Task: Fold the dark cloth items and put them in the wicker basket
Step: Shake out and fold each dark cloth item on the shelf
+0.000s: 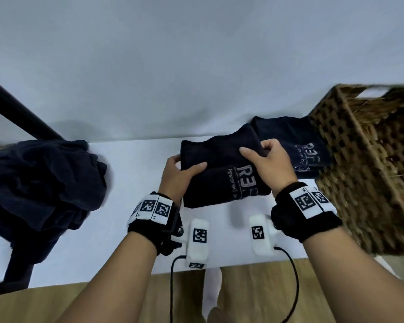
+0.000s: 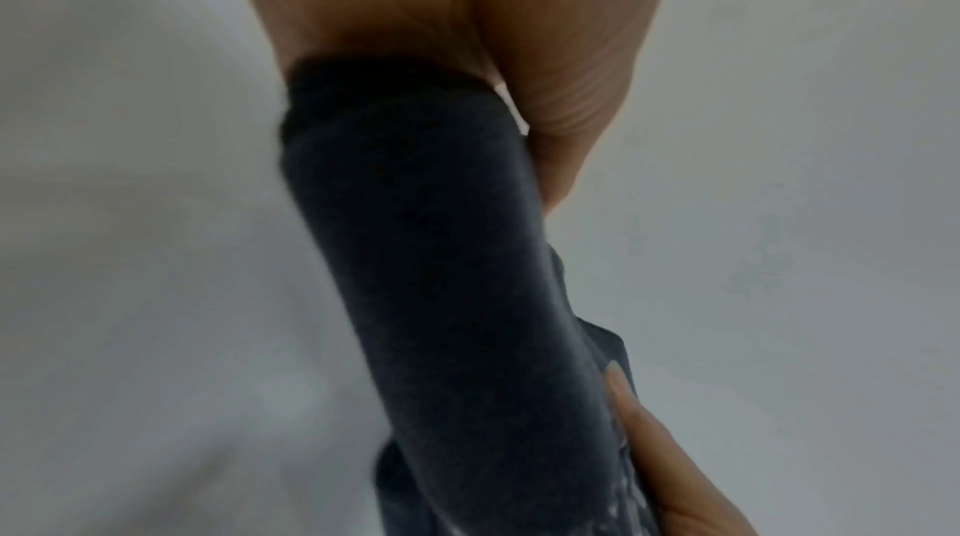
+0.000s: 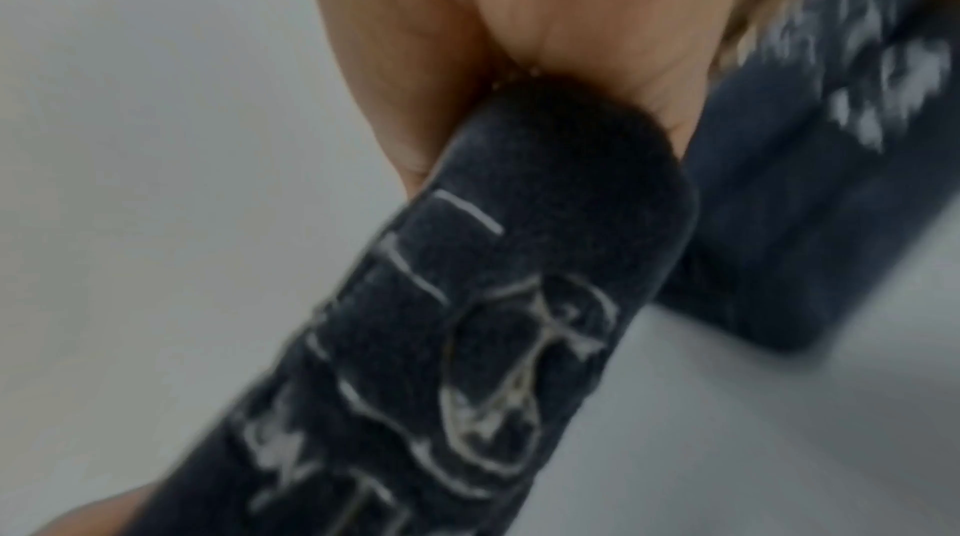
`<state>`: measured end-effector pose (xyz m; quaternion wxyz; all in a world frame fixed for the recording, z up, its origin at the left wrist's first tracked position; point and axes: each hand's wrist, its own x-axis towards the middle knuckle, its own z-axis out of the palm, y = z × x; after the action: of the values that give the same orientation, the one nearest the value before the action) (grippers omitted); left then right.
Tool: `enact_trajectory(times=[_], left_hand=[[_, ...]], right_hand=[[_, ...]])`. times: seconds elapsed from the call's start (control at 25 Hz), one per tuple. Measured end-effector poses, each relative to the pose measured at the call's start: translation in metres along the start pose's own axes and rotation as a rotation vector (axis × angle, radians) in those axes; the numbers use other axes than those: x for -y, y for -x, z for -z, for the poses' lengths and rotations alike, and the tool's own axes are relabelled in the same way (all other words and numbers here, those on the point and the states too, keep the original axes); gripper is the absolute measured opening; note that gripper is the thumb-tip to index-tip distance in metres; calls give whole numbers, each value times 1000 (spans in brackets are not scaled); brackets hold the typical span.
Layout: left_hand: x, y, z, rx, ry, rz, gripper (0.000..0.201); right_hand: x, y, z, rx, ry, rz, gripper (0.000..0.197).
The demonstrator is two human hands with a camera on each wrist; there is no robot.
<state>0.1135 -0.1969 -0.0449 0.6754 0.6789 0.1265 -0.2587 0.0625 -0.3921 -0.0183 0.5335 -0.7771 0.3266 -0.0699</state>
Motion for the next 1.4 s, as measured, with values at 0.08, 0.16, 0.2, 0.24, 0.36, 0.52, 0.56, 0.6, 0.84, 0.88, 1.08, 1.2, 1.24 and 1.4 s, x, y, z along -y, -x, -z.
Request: enact_trajectory(times=[0.08,0.16,0.2,0.24,0.36,0.52,0.56,0.6,0.84,0.88,1.08,1.2,1.24,1.4], left_hand=[[-25,-1,-40,65,6,-98,78],[-45,-12,-84,133,-45,-172,82],[-52,-22,-105,164,-71,-204,79],[-56,-31,-124,198,-94,-229,75],[-52,-61,-161,290,-207,-263,77],[-32,-86,-175,332,-322,-267,85],[-31,-88,-176,328,-280,-267,85],[-31,-89,-177,328,-213,-253,85],[-35,-85,-192,275,-632,-331,87],[-36,-78,-194,231,-826,-362,83],[-32,-65,-184,212,-1295,-453,62],[-37,-62,-159,249,-1189,-427,60],[-40,-56,-145,226,-1159,-447,58],[-52,-32,-58,76,-1213,-404,42]], right_hand=[[14,-15,44,-91,31,25,41],[19,-40,83,-174,89,31,43],[19,-55,98,-213,139,33,43],[18,-68,109,-249,202,32,44],[9,-101,119,-271,418,23,47],[-13,-112,112,-196,588,-54,46],[-14,-111,111,-213,593,-42,45],[-14,-109,112,-248,594,-12,44],[-12,-112,113,-285,812,162,48],[-16,-109,110,-279,818,254,48],[-34,-106,93,-125,900,229,33],[-13,-95,75,-202,807,278,31],[1,-84,59,-202,738,340,30],[57,-26,-40,115,516,465,28]])
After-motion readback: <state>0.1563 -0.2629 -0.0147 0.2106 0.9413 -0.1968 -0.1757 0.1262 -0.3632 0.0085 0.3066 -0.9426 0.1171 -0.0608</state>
